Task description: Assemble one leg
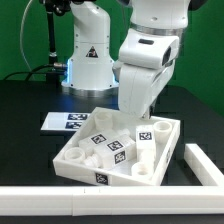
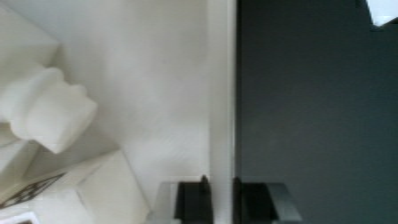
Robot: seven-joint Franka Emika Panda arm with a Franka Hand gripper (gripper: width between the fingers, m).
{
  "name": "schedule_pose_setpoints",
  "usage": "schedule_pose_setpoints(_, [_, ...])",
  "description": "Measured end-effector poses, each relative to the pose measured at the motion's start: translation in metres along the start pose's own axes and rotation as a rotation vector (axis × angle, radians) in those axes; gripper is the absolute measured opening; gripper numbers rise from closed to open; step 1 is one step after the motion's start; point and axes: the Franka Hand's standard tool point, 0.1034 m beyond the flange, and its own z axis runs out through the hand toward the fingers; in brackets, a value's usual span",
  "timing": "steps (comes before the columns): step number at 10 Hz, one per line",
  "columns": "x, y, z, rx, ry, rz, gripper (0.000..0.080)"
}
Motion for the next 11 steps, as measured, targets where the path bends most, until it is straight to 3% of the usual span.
schedule_pose_setpoints(1, [0.009, 0.0, -0.001, -0.027, 0.024, -0.092, 0.0049])
schedule_pose_setpoints(2, [0.009, 0.004, 0.0, -0.035, 0.033, -0.176, 0.0049])
schedule_pose_setpoints(4, [0.003, 0.006, 0.008, -0.031, 0.034, -0.216, 0.0037])
schedule_pose_setpoints(8, [0.002, 0.006, 0.008, -0.032, 0.034, -0.214, 0.0019])
schedule_pose_setpoints(9, [0.002, 0.006, 0.008, -0.032, 0.034, -0.214, 0.0104])
schedule_pose_setpoints(11, [0.0, 0.005, 0.01, -0.027, 0.032, -0.176, 0.0397])
